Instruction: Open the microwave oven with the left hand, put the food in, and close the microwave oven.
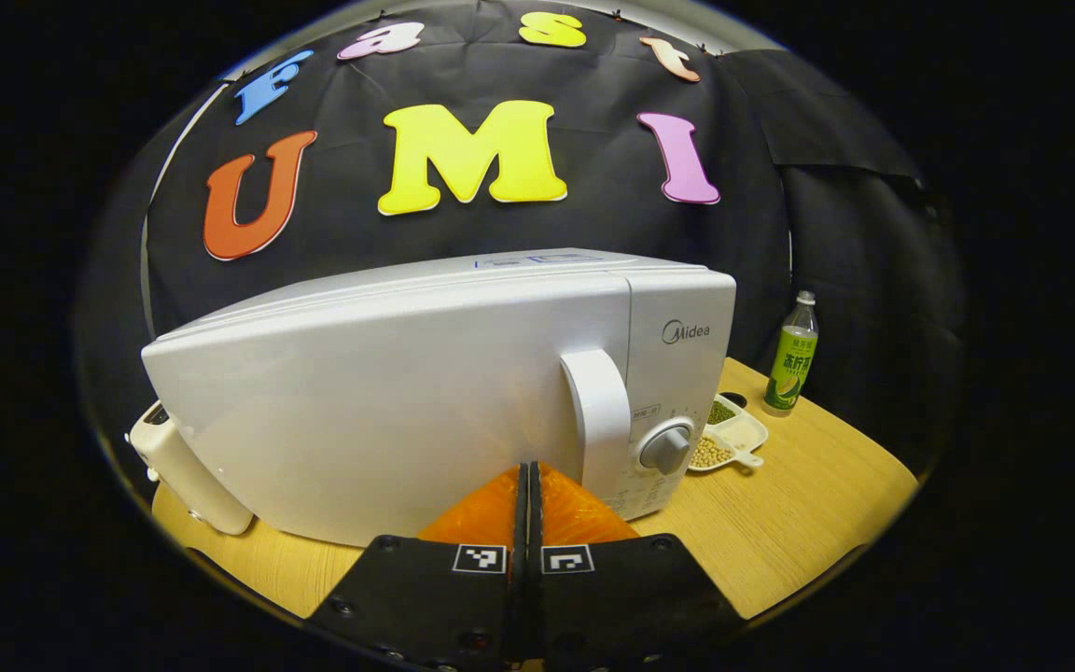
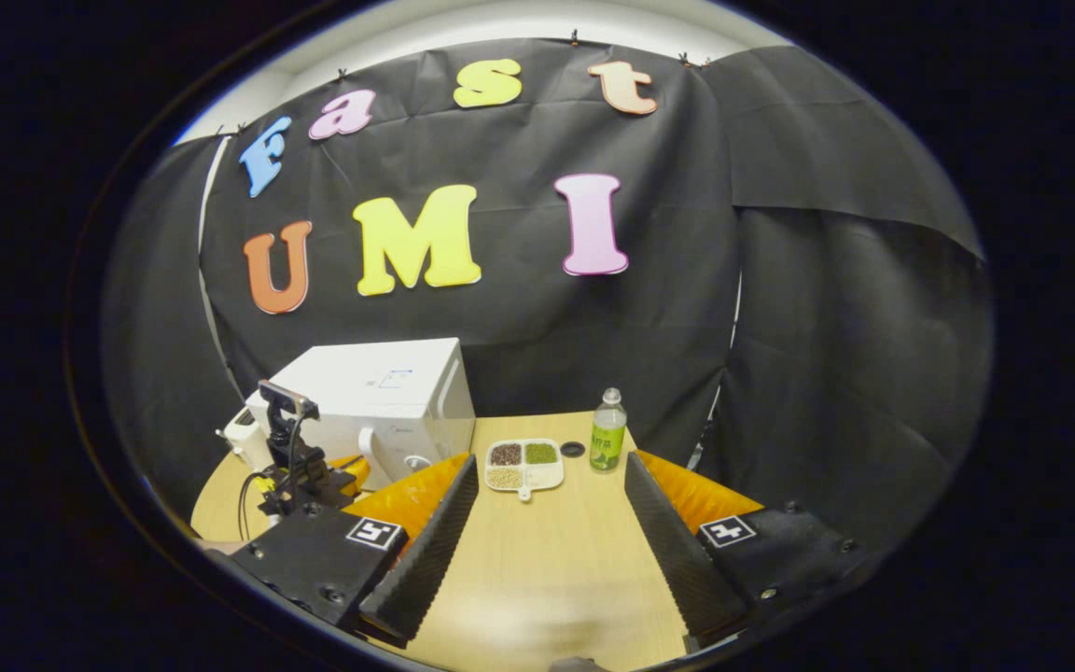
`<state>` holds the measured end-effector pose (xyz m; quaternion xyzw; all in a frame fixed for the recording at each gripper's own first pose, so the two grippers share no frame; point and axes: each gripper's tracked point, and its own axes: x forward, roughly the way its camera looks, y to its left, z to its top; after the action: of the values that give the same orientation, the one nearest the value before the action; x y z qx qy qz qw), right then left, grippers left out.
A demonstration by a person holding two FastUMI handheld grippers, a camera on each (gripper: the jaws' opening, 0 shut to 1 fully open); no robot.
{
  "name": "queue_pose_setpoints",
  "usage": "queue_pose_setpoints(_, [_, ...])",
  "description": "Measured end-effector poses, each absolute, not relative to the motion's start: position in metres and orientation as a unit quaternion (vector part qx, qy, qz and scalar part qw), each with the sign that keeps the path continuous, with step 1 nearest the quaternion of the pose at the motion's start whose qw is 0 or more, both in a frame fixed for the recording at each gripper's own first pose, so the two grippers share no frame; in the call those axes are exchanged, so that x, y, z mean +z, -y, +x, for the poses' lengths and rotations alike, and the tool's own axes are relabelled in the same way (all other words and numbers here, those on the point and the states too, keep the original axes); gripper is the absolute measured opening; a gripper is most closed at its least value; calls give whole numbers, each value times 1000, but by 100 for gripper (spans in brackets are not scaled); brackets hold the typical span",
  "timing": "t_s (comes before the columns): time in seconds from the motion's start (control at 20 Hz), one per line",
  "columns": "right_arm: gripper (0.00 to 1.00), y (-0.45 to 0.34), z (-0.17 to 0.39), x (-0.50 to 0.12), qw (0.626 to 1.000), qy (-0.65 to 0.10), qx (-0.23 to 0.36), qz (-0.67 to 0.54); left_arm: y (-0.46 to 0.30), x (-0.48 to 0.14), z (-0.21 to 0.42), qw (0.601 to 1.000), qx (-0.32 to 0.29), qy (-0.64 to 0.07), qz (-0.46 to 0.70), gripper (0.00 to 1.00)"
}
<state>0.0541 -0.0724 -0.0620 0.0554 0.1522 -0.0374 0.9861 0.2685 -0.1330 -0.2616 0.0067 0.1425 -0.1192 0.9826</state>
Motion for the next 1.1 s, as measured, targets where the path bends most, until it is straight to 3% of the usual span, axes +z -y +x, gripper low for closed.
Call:
queue_pose_setpoints(0.05, [92, 71, 55, -62, 986, -150, -36, 58, 132, -255, 263, 983, -119, -138, 0, 0])
queue_pose_setpoints(0.1, [100, 68, 55, -61, 987, -148, -33, 61, 129, -250, 256, 984, -118, -134, -7, 0])
queue_pose_setpoints(0.2, [100, 59, 57, -60, 987, -144, -26, 64, 122, -236, 238, 985, -118, -127, -13, 0])
queue_pose_setpoints(0.25, [92, 56, 57, -61, 987, -143, -23, 64, 115, -228, 229, 986, -113, -123, -10, 0])
queue_pose_setpoints(0.3, [92, 52, 57, -60, 988, -139, -18, 65, 110, -221, 218, 986, -112, -120, -11, 0])
queue_pose_setpoints(0.35, [100, 47, 55, -58, 989, -134, -16, 66, 106, -217, 208, 986, -109, -123, -18, 0])
queue_pose_setpoints(0.5, [100, 35, 51, -55, 990, -124, -7, 66, 79, -193, 180, 990, -87, -114, -21, 96])
queue_pose_setpoints(0.55, [92, 31, 48, -54, 991, -121, -4, 65, 72, -181, 169, 991, -85, -103, -18, 96])
queue_pose_setpoints(0.6, [100, 27, 46, -52, 991, -117, -1, 64, 64, -166, 156, 992, -82, -91, -15, 96])
queue_pose_setpoints(0.75, [100, 18, 40, -45, 993, -100, 5, 60, 36, -120, 117, 996, -61, -58, 1, 96])
queue_pose_setpoints(0.8, [92, 15, 37, -41, 994, -92, 6, 59, 26, -105, 104, 997, -50, -51, 6, 95])
queue_pose_setpoints(0.85, [92, 12, 34, -38, 995, -85, 8, 58, 17, -90, 90, 998, -44, -41, 11, 95])
queue_pose_setpoints(0.9, [100, 10, 32, -34, 995, -77, 9, 55, 11, -74, 76, 999, -40, -30, 15, 95])
queue_pose_setpoints(1.1, [100, 4, 20, -17, 998, -45, 8, 50, -9, -17, 29, 999, -26, 6, 18, 95])
